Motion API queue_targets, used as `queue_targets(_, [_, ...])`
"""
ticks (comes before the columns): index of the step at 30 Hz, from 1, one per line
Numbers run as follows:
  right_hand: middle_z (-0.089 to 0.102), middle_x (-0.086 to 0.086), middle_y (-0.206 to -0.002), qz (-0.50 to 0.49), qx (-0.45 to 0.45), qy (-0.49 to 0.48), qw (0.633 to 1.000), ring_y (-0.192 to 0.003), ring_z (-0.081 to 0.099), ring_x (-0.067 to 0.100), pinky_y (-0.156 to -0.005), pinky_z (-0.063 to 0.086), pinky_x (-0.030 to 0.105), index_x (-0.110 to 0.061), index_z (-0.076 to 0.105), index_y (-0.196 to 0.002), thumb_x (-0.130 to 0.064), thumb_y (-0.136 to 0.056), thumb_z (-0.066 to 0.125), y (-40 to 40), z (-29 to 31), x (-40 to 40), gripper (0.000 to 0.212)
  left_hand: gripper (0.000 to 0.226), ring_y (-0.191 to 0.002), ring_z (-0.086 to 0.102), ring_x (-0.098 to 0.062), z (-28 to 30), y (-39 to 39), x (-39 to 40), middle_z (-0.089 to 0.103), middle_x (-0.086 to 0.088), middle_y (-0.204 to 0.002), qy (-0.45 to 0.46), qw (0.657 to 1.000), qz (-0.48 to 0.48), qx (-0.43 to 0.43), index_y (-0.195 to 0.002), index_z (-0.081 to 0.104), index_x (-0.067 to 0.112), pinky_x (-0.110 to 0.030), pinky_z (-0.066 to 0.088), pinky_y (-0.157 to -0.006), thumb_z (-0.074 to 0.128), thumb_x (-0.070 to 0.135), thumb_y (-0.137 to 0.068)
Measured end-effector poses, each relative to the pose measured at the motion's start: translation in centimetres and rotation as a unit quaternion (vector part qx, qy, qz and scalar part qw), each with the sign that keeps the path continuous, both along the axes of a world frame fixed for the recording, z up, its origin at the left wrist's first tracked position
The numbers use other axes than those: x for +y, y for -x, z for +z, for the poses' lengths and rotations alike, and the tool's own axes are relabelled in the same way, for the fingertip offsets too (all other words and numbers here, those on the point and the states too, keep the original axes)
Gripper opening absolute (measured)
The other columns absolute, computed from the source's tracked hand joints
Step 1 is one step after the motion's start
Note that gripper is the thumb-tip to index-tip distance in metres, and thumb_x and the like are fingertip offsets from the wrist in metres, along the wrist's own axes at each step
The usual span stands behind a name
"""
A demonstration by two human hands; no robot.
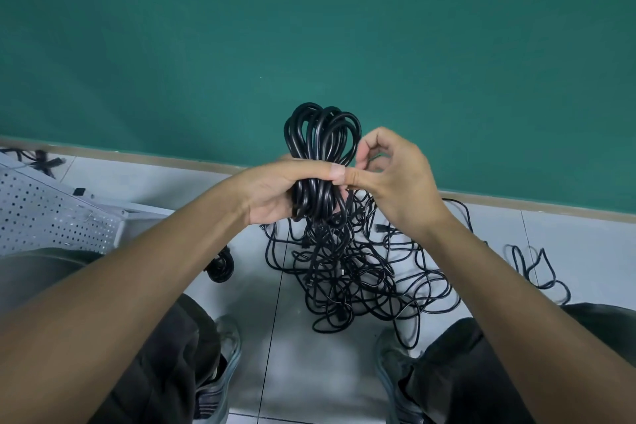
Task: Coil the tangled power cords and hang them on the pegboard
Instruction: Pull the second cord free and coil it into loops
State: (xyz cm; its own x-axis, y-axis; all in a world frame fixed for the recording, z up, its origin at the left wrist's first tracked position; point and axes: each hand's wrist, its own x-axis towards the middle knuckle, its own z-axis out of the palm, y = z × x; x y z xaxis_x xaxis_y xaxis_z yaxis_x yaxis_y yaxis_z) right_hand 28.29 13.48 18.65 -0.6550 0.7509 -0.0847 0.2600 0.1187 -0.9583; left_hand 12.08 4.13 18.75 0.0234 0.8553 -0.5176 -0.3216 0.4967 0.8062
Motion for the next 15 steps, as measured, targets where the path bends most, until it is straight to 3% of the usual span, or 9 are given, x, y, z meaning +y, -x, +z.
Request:
queue_targets(3, [0.072, 0.021, -0.092, 0.03, -0.01, 0.03, 0.999, -0.079, 0.072, 0.031, -0.083, 0.061, 0.039, -0.008, 0.061, -0.089, -0.009, -0.076, 0.087, -0.3, 0.3, 0.7, 0.029, 0.011, -0.07, 0.069, -0.016, -0.2, -0.1, 0.1, 0.071, -0.007, -0.079, -0.005, 1.0, 0.02, -0.009, -0.086, 0.08, 0.011, -0.026, 0.057, -0.061, 0.079, 0.019, -0.08])
queue_targets(6, [0.072, 0.026, -0.103, 0.054, 0.026, 0.129, 0.99, -0.091, 0.073, 0.029, -0.095, 0.06, 0.042, -0.004, 0.065, -0.099, -0.001, -0.089, 0.075, -0.8, 0.5, 1.5, 0.015, 0.008, -0.067, 0.068, -0.015, -0.2, 0.0, 0.2, 0.071, -0.005, -0.079, -0.012, 0.999, 0.038, -0.018, -0.079, 0.082, 0.014, -0.026, 0.056, -0.059, 0.076, 0.019, -0.077])
queue_targets(9, [0.069, 0.024, -0.1, 0.037, 0.065, 0.165, 0.984, -0.093, 0.071, 0.03, -0.093, 0.06, 0.038, -0.003, 0.063, -0.104, 0.004, -0.093, 0.068, -0.9, 0.4, 1.9, 0.014, 0.008, -0.071, 0.071, -0.013, -0.3, -0.1, 0.2, 0.074, -0.005, -0.085, -0.026, 0.998, 0.045, -0.022, -0.078, 0.083, 0.015, -0.026, 0.058, -0.062, 0.076, 0.017, -0.074])
queue_targets(11, [0.067, 0.013, -0.102, 0.027, 0.046, 0.131, 0.99, -0.095, 0.068, 0.025, -0.093, 0.06, 0.035, -0.009, 0.063, -0.106, 0.002, -0.095, 0.067, -0.8, -0.1, 1.8, 0.016, 0.013, -0.071, 0.071, -0.014, -0.3, -0.2, 0.1, 0.075, -0.004, -0.082, -0.035, 0.998, 0.049, -0.029, -0.078, 0.083, 0.015, -0.027, 0.059, -0.063, 0.071, 0.018, -0.073])
queue_targets(13, [0.07, 0.003, -0.108, 0.057, -0.04, 0.045, 0.997, -0.101, 0.067, 0.016, -0.096, 0.055, 0.023, -0.014, 0.065, -0.108, -0.005, -0.097, 0.066, -0.7, -0.8, 1.8, 0.014, 0.015, -0.075, 0.072, -0.014, -0.3, 0.1, 0.2, 0.075, -0.002, -0.082, -0.044, 0.997, 0.047, -0.047, -0.082, 0.084, 0.016, -0.028, 0.06, -0.067, 0.077, 0.018, -0.068])
queue_targets(15, [0.074, -0.001, -0.105, 0.095, -0.116, -0.005, 0.989, -0.102, 0.069, 0.013, -0.099, 0.051, 0.023, -0.015, 0.067, -0.103, -0.011, -0.1, 0.064, -0.6, -1.5, 1.6, 0.006, 0.025, -0.08, 0.072, -0.015, -0.5, 0.6, 0.2, 0.074, -0.001, -0.085, -0.056, 0.995, 0.049, -0.072, -0.086, 0.084, 0.017, -0.03, 0.061, -0.071, 0.081, 0.024, -0.061])
